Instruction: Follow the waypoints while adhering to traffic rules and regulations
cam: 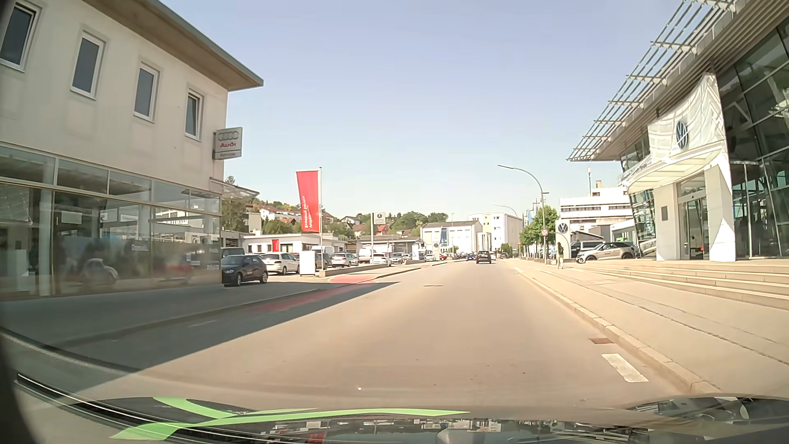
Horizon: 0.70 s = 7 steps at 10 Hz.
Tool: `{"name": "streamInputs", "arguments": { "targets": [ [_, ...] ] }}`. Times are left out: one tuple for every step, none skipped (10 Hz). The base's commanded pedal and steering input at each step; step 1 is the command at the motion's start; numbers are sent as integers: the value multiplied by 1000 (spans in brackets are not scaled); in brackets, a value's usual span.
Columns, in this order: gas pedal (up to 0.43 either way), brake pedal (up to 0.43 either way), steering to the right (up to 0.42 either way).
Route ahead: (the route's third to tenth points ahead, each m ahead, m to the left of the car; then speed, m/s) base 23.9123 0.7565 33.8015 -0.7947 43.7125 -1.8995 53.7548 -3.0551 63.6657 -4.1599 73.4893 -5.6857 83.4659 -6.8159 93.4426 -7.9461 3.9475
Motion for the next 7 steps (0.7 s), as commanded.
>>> {"name": "streamInputs", "arguments": {
  "targets": [
    [177,0,113],
    [177,0,86],
    [177,0,63],
    [177,0,44],
    [177,0,38],
    [177,0,35],
    [177,0,32]
  ]
}}
